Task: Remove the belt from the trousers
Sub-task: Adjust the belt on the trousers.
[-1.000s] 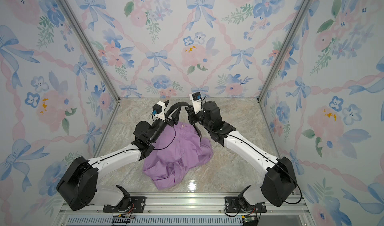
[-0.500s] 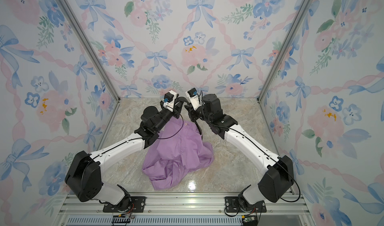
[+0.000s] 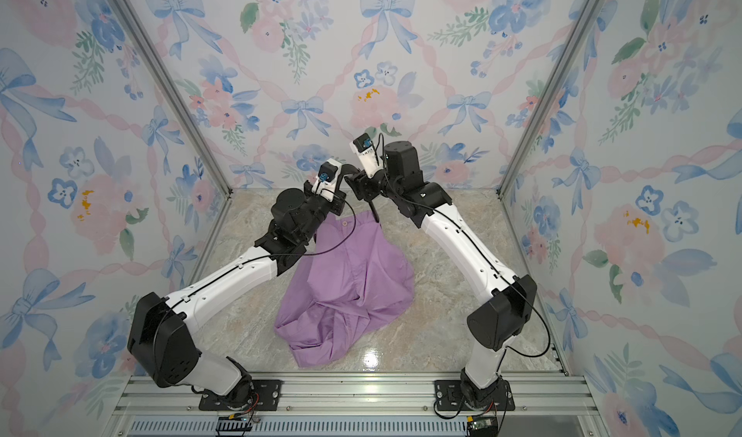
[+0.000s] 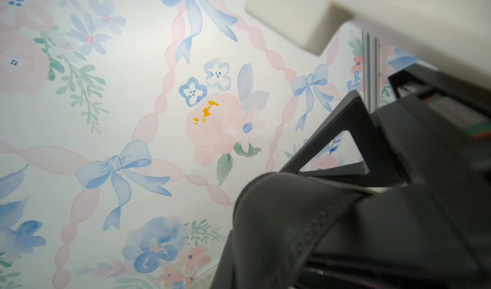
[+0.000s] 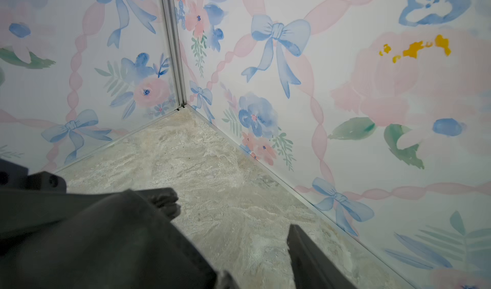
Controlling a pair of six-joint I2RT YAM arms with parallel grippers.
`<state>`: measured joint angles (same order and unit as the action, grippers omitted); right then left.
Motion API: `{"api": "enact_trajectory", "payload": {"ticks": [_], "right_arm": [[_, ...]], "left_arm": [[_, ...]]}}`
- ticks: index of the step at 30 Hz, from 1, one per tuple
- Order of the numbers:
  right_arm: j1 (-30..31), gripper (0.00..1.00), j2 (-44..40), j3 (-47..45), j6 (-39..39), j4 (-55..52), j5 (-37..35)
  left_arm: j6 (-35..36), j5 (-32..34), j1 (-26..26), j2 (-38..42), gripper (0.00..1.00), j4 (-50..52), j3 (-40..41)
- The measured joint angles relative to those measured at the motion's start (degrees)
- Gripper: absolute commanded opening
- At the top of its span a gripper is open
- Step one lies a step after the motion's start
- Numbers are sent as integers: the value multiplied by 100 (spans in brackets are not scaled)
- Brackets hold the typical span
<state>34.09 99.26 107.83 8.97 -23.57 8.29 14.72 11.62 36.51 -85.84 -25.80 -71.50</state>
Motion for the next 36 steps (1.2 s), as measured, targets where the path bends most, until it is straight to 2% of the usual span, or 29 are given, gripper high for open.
{"api": "enact_trajectory", "payload": {"ticks": [5,10,15,21,30,36], "right_arm": [[278,85,-1250,-1458,-424,-343,-319],[328,84,-1917,-1432,-1097,-1001,-439],[341,76,-1829,-920,-1502,-1620,-671],[468,75,-1469,-1047,-1576,-1768,-822],[706,46,-1088,-933,-1375,-1423,-1228],[717,42,-879,-929,-1283,-1322,-1491]], "left_arm": [[120,-31,197,184,0,385,297],[127,20,243,164,0,761,404],[111,61,293,164,0,802,404],[0,61,348,164,0,879,402],[-260,61,358,168,0,970,402],[-363,52,358,170,0,1038,402]]}}
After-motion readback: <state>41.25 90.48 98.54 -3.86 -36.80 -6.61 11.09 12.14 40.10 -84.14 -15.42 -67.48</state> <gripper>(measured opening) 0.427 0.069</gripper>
